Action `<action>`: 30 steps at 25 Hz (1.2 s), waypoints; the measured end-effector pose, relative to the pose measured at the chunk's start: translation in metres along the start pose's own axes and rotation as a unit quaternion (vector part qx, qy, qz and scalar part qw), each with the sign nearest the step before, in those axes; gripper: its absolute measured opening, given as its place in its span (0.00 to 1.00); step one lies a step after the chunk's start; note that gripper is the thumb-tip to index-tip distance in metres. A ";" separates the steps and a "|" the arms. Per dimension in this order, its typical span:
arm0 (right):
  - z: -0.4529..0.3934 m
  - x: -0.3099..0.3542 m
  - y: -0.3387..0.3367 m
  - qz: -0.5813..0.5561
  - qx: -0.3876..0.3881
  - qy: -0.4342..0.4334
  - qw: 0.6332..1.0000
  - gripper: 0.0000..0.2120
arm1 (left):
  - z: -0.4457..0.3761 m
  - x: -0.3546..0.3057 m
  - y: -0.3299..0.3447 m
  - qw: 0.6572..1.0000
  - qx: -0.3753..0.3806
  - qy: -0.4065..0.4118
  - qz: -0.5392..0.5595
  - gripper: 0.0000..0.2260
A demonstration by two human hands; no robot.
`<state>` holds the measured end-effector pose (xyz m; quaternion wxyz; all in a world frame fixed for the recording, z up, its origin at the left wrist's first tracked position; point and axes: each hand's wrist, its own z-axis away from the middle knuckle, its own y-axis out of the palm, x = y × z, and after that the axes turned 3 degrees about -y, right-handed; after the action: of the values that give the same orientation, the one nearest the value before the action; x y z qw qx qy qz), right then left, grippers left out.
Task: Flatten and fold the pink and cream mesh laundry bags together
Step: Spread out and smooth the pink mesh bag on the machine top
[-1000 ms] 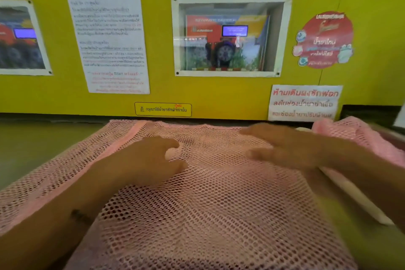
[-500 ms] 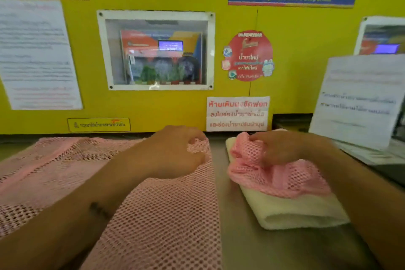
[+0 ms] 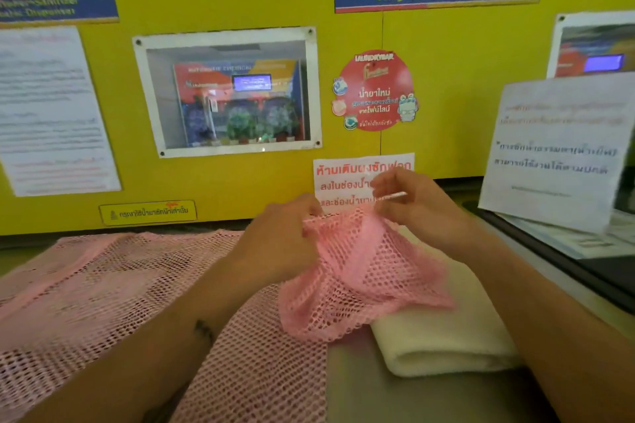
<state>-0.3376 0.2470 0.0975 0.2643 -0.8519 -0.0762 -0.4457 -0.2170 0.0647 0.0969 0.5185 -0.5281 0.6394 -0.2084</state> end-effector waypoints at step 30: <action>-0.045 0.062 0.093 0.085 0.309 0.072 0.945 0.31 | 0.000 0.115 -0.051 0.940 -0.207 -0.130 0.238 0.08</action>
<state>-0.2987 0.1381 0.1324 0.5558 -0.6975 -0.1185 -0.4365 -0.1825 -0.0556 0.0878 0.5108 -0.4789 0.7022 0.1289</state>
